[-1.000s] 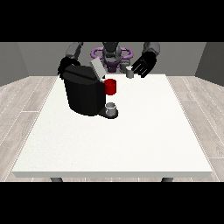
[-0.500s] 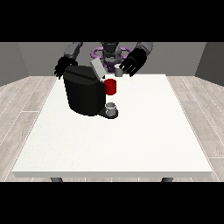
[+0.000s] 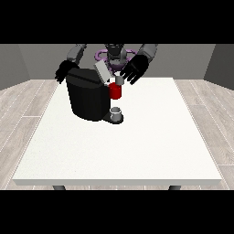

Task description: Insert the coffee pod into the coffee machine and close the lid

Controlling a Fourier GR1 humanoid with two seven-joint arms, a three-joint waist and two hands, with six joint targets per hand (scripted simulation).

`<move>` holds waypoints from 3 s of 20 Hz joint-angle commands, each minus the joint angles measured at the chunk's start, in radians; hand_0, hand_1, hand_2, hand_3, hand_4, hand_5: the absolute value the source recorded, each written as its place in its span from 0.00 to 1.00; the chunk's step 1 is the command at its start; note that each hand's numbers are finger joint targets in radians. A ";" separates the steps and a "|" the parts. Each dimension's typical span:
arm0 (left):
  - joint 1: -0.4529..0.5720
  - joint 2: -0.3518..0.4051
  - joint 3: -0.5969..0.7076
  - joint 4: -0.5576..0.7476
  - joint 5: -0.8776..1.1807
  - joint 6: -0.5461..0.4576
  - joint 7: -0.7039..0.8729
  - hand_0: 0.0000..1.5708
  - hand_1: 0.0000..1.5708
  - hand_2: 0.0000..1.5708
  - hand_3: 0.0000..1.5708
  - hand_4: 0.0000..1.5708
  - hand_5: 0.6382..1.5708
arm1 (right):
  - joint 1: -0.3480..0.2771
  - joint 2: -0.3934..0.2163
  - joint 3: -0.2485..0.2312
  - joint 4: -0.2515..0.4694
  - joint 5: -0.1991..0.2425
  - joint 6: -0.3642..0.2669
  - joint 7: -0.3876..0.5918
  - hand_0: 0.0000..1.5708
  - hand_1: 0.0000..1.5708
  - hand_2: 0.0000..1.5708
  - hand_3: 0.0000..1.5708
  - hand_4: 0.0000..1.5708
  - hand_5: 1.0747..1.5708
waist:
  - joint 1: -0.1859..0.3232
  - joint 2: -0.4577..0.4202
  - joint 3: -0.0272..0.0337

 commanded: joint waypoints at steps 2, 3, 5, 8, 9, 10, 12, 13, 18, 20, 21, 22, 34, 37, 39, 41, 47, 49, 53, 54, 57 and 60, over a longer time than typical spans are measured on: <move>-0.009 -0.021 -0.008 0.015 -0.014 -0.007 0.036 0.82 0.82 0.84 0.78 0.32 1.00 | 0.012 -0.009 -0.017 0.002 -0.014 0.008 0.000 0.00 0.00 0.00 0.00 0.31 1.00 | -0.005 -0.012 0.0002; -0.014 -0.061 -0.034 0.002 -0.020 -0.020 0.042 0.83 0.83 0.84 0.78 0.32 1.00 | -0.036 0.013 -0.028 0.036 0.004 -0.053 0.036 0.00 0.00 0.00 0.00 0.33 1.00 | 0.035 -0.014 0.0002; -0.043 -0.005 -0.004 0.011 -0.014 -0.026 0.032 0.84 0.84 0.85 0.78 0.32 1.00 | -0.005 0.002 -0.023 0.019 -0.023 0.005 -0.016 0.00 0.00 0.00 0.00 0.34 1.00 | 0.004 0.007 0.0003; 0.007 -0.057 -0.018 0.012 -0.005 -0.040 0.020 0.80 0.80 0.83 0.77 0.33 1.00 | 0.002 -0.058 -0.056 0.020 -0.051 0.047 0.056 0.00 0.00 0.00 0.00 0.32 1.00 | 0.013 -0.049 0.0000; -0.036 -0.074 -0.032 -0.002 -0.037 0.023 0.043 0.80 0.80 0.82 0.77 0.32 1.00 | -0.069 -0.040 -0.065 0.035 -0.044 0.012 0.041 0.00 0.00 0.00 0.00 0.32 1.00 | 0.011 0.015 0.0002; -0.056 -0.028 -0.010 0.028 -0.030 0.000 0.038 0.77 0.77 0.80 0.76 0.32 1.00 | -0.034 0.020 0.004 -0.018 -0.007 -0.025 0.064 0.00 0.00 0.00 0.00 0.33 1.00 | -0.020 0.004 -0.0002; 0.009 -0.093 -0.027 0.006 -0.023 0.010 0.025 0.75 0.75 0.80 0.75 0.31 1.00 | 0.015 -0.022 -0.053 0.027 -0.053 0.028 -0.002 0.00 0.00 0.00 0.00 0.32 1.00 | 0.011 -0.022 0.0002; -0.041 -0.008 0.005 0.027 -0.017 -0.015 0.003 0.75 0.75 0.80 0.76 0.32 1.00 | -0.002 -0.012 -0.026 0.002 -0.031 0.024 -0.030 0.00 0.00 0.00 0.00 0.33 1.00 | -0.007 0.036 0.0001; -0.026 -0.056 -0.021 0.022 -0.036 0.002 0.003 0.77 0.77 0.81 0.77 0.33 1.00 | -0.056 -0.042 -0.070 0.007 -0.057 0.014 0.053 0.00 0.00 0.00 0.00 0.31 1.00 | 0.018 0.013 0.0001; -0.013 -0.034 -0.002 0.050 -0.035 0.018 -0.013 0.74 0.74 0.79 0.75 0.32 1.00 | 0.006 0.017 0.004 -0.044 -0.017 -0.006 0.014 0.00 0.00 0.00 0.00 0.29 1.00 | -0.017 0.020 -0.0002; -0.054 -0.035 -0.018 0.033 -0.045 -0.009 0.018 0.74 0.74 0.79 0.75 0.31 1.00 | -0.056 -0.018 -0.038 0.004 -0.030 -0.003 0.031 0.00 0.00 0.00 0.00 0.28 1.00 | 0.016 0.027 0.0002; -0.007 -0.049 -0.020 0.032 -0.042 -0.001 -0.008 0.75 0.75 0.79 0.76 0.31 1.00 | -0.017 -0.029 -0.052 0.003 -0.045 0.015 0.015 0.00 0.00 0.00 0.00 0.29 1.00 | 0.020 0.012 0.0001; -0.024 -0.040 -0.003 0.060 -0.054 0.009 0.007 0.77 0.77 0.78 0.69 0.29 1.00 | -0.013 -0.032 -0.032 -0.042 -0.048 0.026 0.057 0.00 0.00 0.00 0.00 0.27 1.00 | -0.034 0.031 -0.0001; -0.025 -0.054 -0.030 0.037 -0.068 -0.021 0.019 0.73 0.73 0.75 0.65 0.29 1.00 | 0.003 -0.003 -0.045 0.013 -0.046 -0.005 0.012 0.00 0.00 0.00 0.00 0.25 1.00 | 0.014 0.008 0.0003; -0.027 0.013 -0.004 0.063 -0.069 -0.006 -0.039 0.71 0.71 0.74 0.63 0.28 1.00 | 0.032 0.025 0.021 -0.059 0.006 -0.030 0.013 0.00 0.00 0.00 0.00 0.21 1.00 | -0.028 0.047 -0.0003; -0.014 -0.028 -0.028 0.040 -0.076 -0.018 -0.023 0.69 0.69 0.72 0.61 0.26 1.00 | 0.000 -0.030 -0.041 -0.011 -0.024 -0.001 0.005 0.00 0.00 0.00 0.00 0.26 1.00 | 0.016 0.020 0.0002; -0.090 0.002 -0.021 0.036 -0.086 -0.038 -0.007 0.68 0.68 0.72 0.62 0.23 1.00 | -0.042 0.009 -0.030 0.012 -0.018 -0.031 -0.018 0.00 0.00 0.00 0.00 0.29 1.00 | 0.015 0.069 0.0003; 0.003 -0.024 -0.025 0.055 -0.090 -0.002 -0.039 0.68 0.68 0.71 0.59 0.24 1.00 | 0.028 -0.004 -0.009 -0.051 -0.016 -0.009 0.017 0.00 0.00 0.00 0.00 0.26 1.00 | -0.003 0.002 -0.0001; -0.011 -0.021 -0.077 0.047 -0.129 -0.045 -0.080 0.00 0.00 0.24 0.07 0.00 1.00 | -0.027 -0.007 -0.030 -0.022 -0.019 -0.028 0.025 0.00 0.00 0.00 0.00 0.28 1.00 | 0.015 0.046 -0.0001; -0.025 -0.025 -0.079 0.037 -0.130 -0.070 -0.046 0.00 0.00 0.00 0.00 0.00 1.00 | 0.011 0.008 -0.031 0.017 -0.025 -0.017 -0.032 0.00 0.00 0.00 0.00 0.26 1.00 | 0.025 0.024 0.0004; 0.017 -0.007 -0.068 0.045 -0.132 -0.050 -0.065 0.00 0.00 0.00 0.00 0.00 1.00 | 0.021 -0.052 -0.072 0.011 -0.070 0.048 -0.031 0.00 0.00 0.00 0.00 0.28 1.00 | 0.022 0.032 0.0004; 0.025 -0.031 -0.091 0.038 -0.152 -0.055 -0.072 0.00 0.00 0.00 0.00 0.00 1.00 | 0.021 -0.016 -0.049 0.010 -0.031 -0.017 0.004 0.00 0.00 0.00 0.00 0.23 1.00 | 0.043 -0.003 0.0003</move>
